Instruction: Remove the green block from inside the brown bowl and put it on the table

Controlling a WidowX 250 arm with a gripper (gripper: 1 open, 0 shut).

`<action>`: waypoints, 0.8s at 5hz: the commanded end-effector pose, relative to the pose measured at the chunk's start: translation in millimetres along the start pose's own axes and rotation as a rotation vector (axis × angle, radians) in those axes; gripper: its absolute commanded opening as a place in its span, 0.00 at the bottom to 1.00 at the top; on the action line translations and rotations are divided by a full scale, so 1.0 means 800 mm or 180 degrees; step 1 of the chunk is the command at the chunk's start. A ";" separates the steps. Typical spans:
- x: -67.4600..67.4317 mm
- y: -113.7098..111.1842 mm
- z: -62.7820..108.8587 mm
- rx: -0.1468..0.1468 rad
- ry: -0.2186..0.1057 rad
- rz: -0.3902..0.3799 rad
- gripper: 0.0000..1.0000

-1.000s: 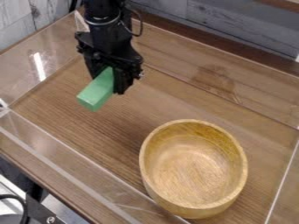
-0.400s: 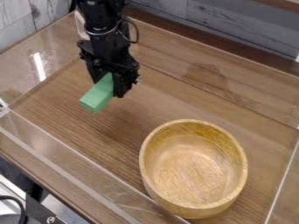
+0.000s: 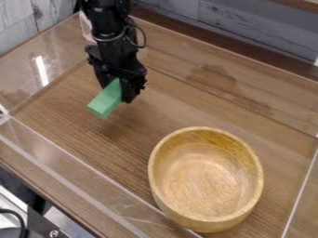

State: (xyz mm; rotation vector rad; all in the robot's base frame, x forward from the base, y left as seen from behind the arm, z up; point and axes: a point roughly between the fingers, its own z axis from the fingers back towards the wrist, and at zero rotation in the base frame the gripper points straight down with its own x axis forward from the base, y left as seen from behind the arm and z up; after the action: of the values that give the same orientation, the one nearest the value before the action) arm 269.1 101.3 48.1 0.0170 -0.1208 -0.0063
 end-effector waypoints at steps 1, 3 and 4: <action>0.021 0.015 0.008 0.0072 -0.0180 0.0029 0.00; 0.032 0.021 -0.002 0.0049 -0.0178 0.0056 1.00; 0.033 0.024 -0.003 0.0030 -0.0157 0.0066 1.00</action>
State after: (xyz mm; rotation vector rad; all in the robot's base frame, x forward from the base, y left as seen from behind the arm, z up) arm 287.0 113.3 35.3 0.0049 -0.1201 0.0064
